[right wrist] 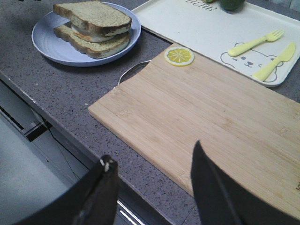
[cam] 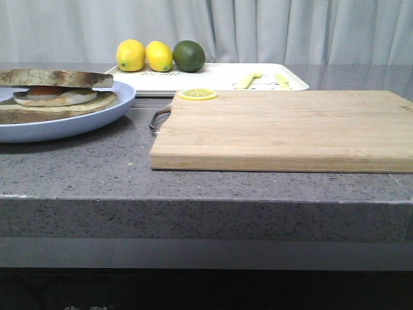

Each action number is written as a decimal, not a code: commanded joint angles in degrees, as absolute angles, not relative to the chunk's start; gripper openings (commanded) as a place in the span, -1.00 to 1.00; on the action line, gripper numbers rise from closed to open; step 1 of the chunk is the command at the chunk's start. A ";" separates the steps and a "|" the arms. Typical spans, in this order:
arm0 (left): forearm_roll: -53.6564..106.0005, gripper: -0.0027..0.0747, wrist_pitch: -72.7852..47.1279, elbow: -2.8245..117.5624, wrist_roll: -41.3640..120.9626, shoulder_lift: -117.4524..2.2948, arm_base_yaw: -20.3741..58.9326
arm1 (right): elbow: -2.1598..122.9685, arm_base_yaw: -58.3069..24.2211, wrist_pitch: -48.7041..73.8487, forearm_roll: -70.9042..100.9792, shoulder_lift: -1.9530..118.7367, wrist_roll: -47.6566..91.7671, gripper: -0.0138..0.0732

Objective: Place bread and move sandwich to tray

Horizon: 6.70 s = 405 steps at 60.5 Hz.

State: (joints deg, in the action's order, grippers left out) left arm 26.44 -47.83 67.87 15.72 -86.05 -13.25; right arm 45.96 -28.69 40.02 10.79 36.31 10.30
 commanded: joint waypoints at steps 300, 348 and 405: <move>23.44 -0.64 -26.26 44.64 30.98 -44.45 20.94 | 47.34 -28.67 36.58 9.91 36.27 10.50 -0.36; 23.66 -0.98 -26.26 44.32 30.71 -44.42 20.83 | 47.34 -28.67 36.58 9.91 36.27 10.50 -0.84; 0.80 -0.98 -3.42 3.78 -6.59 0.46 0.83 | 47.34 -28.67 36.58 9.91 36.27 10.50 -0.84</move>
